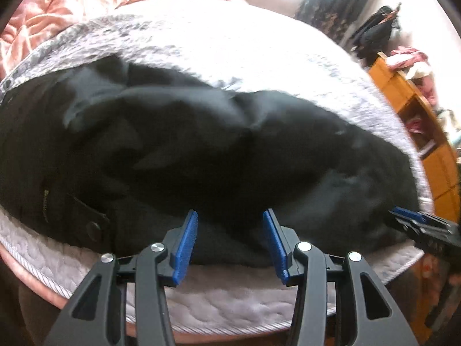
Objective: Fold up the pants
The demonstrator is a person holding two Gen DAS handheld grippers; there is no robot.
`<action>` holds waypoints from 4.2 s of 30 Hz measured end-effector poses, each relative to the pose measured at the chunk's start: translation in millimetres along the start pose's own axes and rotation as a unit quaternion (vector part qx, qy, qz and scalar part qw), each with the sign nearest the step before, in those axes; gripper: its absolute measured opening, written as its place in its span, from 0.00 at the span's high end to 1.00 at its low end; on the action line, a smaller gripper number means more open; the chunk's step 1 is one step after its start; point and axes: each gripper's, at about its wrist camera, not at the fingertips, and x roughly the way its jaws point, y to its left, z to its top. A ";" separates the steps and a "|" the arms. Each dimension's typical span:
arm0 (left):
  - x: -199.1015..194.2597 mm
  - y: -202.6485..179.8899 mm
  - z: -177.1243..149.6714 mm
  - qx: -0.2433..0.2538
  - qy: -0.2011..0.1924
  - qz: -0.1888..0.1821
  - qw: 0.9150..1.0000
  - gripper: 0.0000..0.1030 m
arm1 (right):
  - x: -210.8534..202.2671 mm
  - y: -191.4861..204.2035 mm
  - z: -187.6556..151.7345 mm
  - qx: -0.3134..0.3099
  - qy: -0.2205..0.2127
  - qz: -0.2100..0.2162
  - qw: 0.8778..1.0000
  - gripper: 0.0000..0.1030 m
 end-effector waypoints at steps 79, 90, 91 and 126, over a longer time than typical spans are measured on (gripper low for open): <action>-51.6 131.3 6.9 -0.124 -0.009 -0.015 0.992 0.37 | 76.0 238.7 186.6 -0.240 -0.041 0.179 0.953 0.87; -86.9 251.7 -16.4 -0.286 -0.010 -0.004 0.958 0.39 | 58.3 232.6 62.0 -0.161 0.022 0.217 0.963 0.87; -84.9 258.2 -17.1 -0.297 -0.009 -0.019 0.955 0.41 | 74.1 232.2 58.8 -0.148 0.049 0.214 0.964 0.87; -108.1 260.1 -23.9 -0.360 -0.104 -0.057 0.925 0.96 | 76.8 242.6 50.7 -0.161 0.057 0.188 0.967 0.76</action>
